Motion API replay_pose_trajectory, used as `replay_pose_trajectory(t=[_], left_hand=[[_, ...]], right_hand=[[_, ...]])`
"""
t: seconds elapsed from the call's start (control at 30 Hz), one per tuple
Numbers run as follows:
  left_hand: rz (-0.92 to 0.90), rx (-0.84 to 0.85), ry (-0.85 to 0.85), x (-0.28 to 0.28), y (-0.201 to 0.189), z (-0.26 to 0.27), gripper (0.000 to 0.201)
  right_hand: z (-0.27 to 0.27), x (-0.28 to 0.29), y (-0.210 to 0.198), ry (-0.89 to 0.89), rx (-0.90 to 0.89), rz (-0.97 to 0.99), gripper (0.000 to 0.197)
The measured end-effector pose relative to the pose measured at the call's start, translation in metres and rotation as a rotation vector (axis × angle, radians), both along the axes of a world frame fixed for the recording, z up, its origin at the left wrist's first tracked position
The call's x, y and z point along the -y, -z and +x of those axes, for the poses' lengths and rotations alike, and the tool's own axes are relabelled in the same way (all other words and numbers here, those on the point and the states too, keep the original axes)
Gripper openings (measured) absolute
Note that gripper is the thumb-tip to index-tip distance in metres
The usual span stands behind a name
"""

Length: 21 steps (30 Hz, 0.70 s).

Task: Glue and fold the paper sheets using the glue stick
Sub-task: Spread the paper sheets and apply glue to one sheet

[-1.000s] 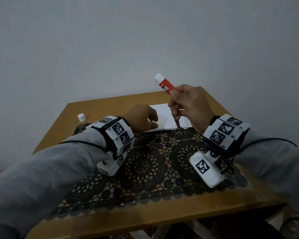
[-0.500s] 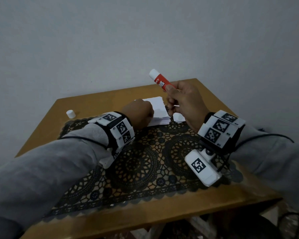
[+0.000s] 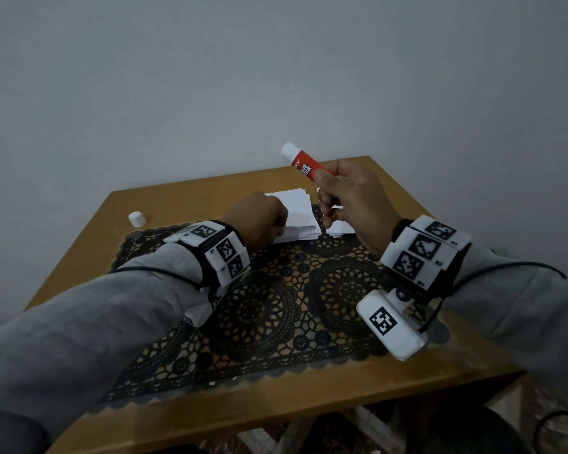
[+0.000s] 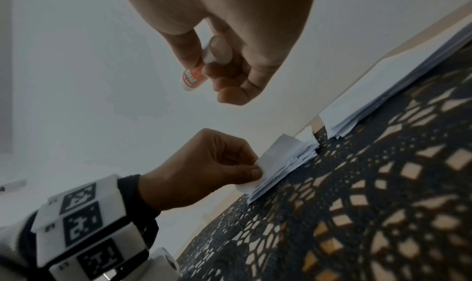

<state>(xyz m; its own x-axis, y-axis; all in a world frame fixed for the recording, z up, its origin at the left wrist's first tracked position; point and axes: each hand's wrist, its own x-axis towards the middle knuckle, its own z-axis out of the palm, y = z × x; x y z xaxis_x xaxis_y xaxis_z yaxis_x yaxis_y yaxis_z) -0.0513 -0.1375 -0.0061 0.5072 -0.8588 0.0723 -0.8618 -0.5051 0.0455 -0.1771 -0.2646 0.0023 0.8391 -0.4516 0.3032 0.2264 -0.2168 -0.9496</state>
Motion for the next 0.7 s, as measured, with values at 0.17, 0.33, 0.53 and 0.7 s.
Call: replay_pose_trajectory(t=[0.17, 0.33, 0.53, 0.7], left_hand=[[-0.038, 0.051, 0.009, -0.014, -0.004, -0.003, 0.006], [-0.115, 0.057, 0.058, -0.039, -0.009, -0.006, 0.012], [-0.05, -0.079, 0.195, -0.084, -0.006, -0.022, 0.022], [0.001, -0.15, 0.196, -0.12, 0.0, -0.02, 0.034]], right_hand=[[-0.002, -0.004, -0.008, -0.014, 0.021, -0.009, 0.02], [-0.007, -0.007, -0.012, -0.015, 0.034, -0.034, 0.021], [-0.012, -0.02, -0.004, -0.018, -0.026, -0.085, 0.014], [-0.012, -0.031, -0.007, -0.046, -0.059, -0.129, 0.01]])
